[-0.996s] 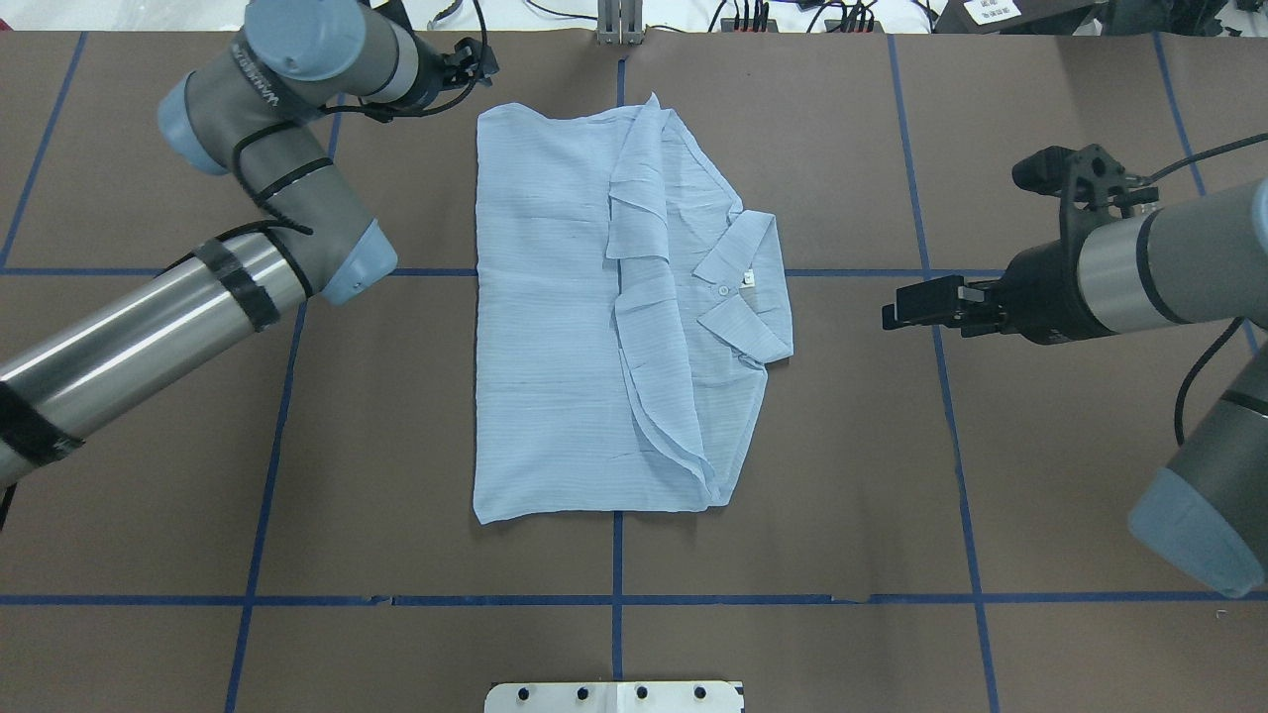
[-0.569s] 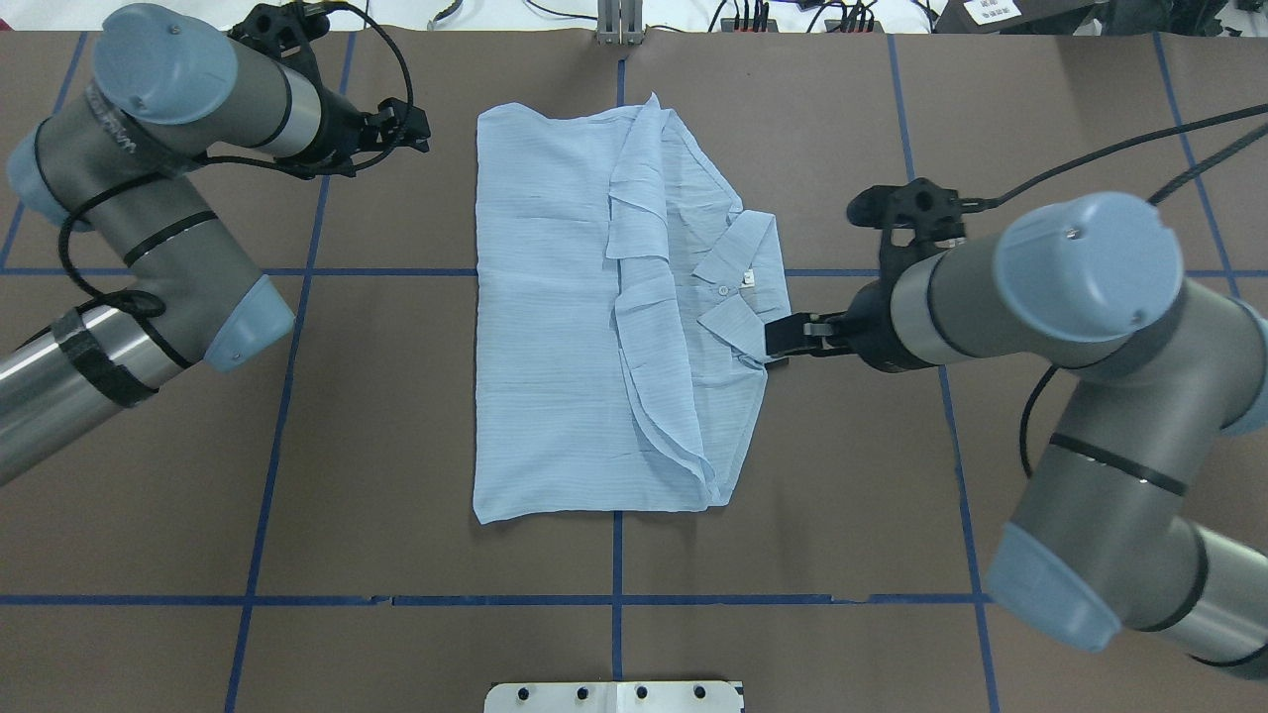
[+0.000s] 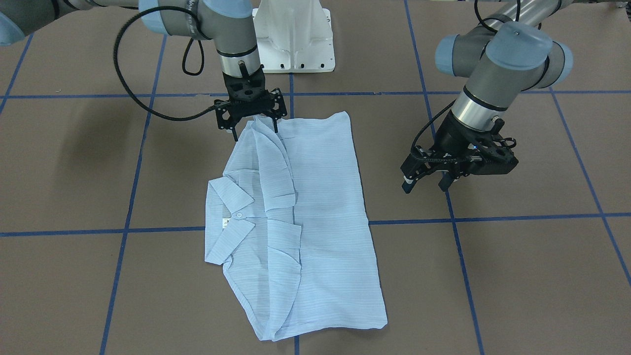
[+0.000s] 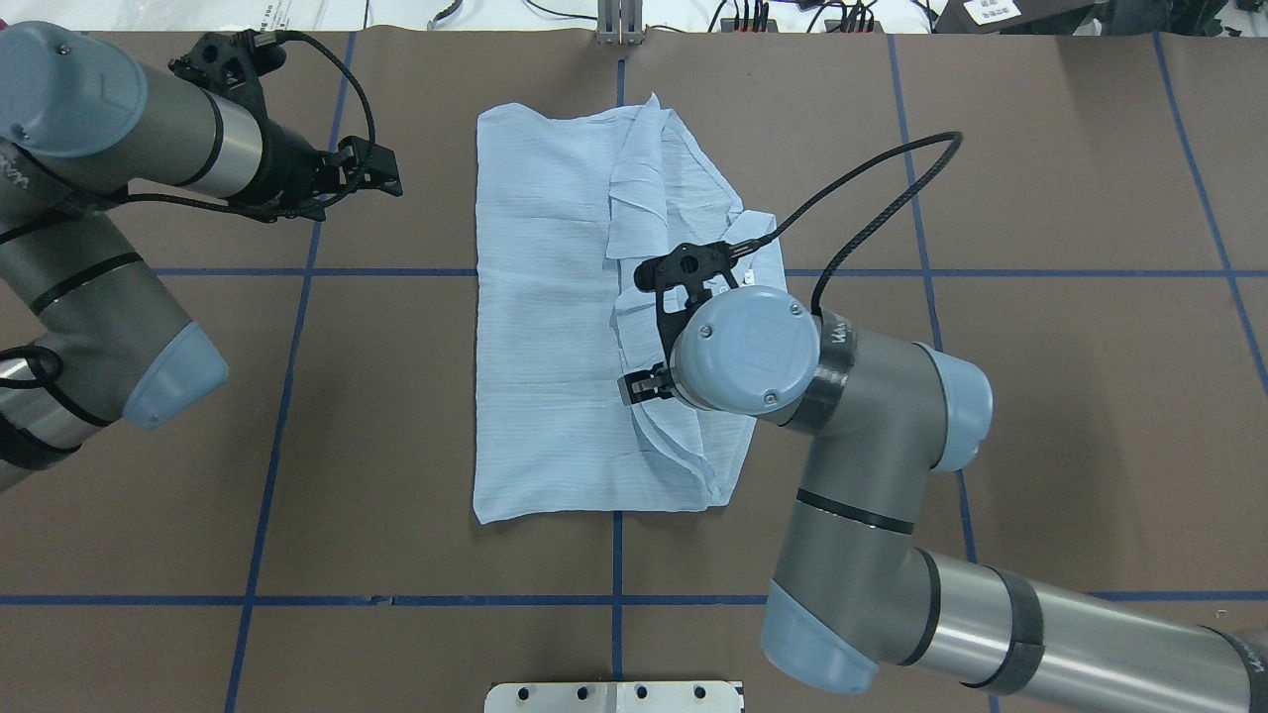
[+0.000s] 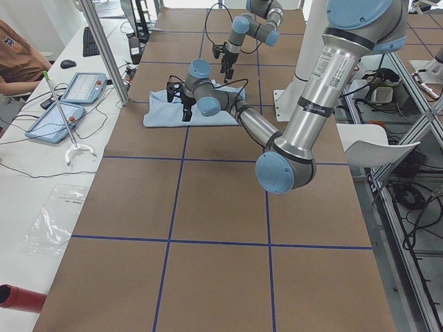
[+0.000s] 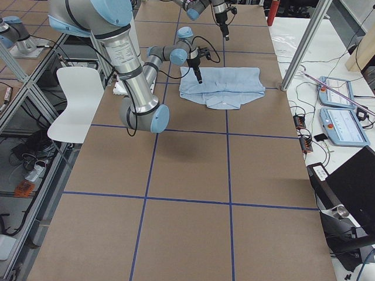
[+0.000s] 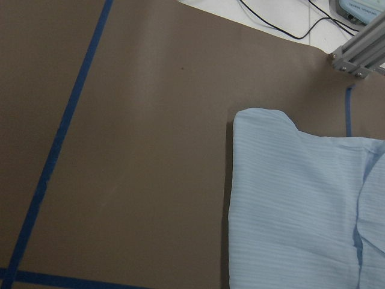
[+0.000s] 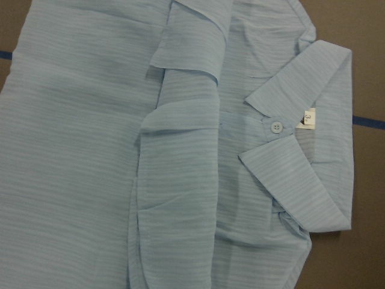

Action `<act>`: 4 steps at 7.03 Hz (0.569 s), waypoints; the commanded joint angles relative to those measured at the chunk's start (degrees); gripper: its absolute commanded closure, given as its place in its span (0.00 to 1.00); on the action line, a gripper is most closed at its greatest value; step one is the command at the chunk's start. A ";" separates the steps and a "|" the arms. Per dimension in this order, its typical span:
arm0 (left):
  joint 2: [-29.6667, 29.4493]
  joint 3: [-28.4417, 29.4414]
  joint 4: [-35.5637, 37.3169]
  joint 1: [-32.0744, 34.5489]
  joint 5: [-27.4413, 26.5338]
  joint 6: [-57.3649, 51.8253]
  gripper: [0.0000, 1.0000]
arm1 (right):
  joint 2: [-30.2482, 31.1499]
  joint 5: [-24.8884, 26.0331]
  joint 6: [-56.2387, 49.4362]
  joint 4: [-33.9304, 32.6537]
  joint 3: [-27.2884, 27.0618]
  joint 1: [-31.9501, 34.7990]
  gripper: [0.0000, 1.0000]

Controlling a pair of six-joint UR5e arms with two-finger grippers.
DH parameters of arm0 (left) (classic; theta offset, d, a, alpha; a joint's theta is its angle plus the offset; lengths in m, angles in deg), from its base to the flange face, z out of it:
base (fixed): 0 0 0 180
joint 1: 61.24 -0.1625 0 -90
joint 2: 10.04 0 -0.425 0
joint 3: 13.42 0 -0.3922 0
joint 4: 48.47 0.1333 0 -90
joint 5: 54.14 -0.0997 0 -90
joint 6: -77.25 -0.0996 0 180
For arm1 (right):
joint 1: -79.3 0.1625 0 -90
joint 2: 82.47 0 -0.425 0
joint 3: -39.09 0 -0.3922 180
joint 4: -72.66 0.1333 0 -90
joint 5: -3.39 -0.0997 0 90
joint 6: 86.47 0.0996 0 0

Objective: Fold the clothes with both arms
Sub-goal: 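Release with the left gripper while the right gripper moves over the collar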

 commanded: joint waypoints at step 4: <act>0.43 -0.10 -0.20 -0.48 1.20 0.29 0.00 | -3.43 4.30 -6.27 0.34 8.21 -4.35 0.00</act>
